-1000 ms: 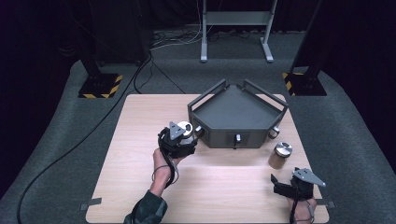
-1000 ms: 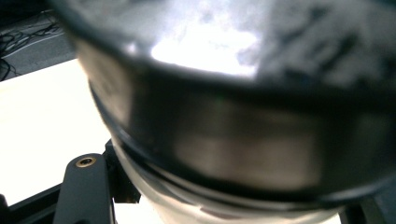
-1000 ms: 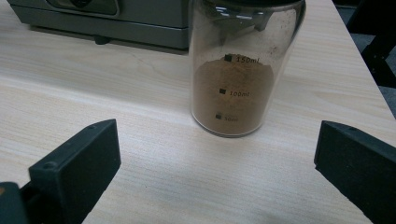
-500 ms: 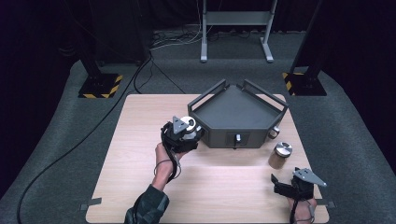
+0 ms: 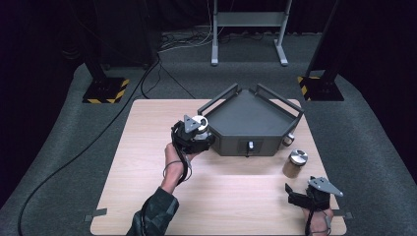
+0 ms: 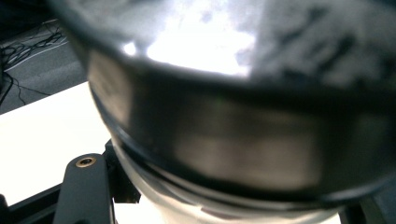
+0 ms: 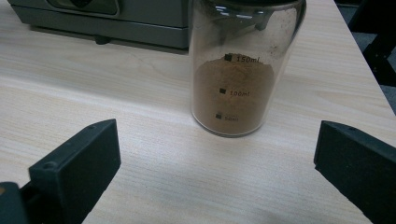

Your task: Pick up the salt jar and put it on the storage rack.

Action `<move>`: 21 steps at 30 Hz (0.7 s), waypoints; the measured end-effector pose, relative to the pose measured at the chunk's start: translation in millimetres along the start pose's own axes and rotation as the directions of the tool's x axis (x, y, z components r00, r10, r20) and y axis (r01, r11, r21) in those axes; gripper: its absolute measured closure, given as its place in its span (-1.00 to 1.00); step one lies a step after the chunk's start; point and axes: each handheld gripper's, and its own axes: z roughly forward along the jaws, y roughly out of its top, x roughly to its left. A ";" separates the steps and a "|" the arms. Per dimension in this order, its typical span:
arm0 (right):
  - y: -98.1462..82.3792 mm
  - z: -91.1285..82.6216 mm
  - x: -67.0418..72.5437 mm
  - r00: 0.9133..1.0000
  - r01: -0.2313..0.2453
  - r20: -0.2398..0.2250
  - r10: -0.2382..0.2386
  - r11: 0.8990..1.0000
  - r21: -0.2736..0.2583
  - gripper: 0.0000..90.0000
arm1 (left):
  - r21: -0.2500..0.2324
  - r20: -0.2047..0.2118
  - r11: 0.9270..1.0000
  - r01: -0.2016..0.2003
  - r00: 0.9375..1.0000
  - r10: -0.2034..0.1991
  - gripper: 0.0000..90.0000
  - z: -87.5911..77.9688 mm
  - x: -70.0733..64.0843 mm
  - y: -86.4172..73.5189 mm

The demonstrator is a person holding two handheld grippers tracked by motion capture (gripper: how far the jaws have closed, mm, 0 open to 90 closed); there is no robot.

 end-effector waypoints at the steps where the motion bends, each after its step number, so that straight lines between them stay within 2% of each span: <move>1: -0.2 -0.1 0.0 1.000 -0.002 0.000 0.002 1.000 -0.001 -1.00 | 0.000 0.000 1.000 -0.001 1.000 0.001 -0.30 0.2 0.5 0.8; 21: -0.3 -0.1 1.0 1.000 0.000 0.005 0.000 1.000 -0.001 -1.00 | -0.021 0.005 1.000 0.004 1.000 -0.004 -0.30 -0.4 2.8 13.1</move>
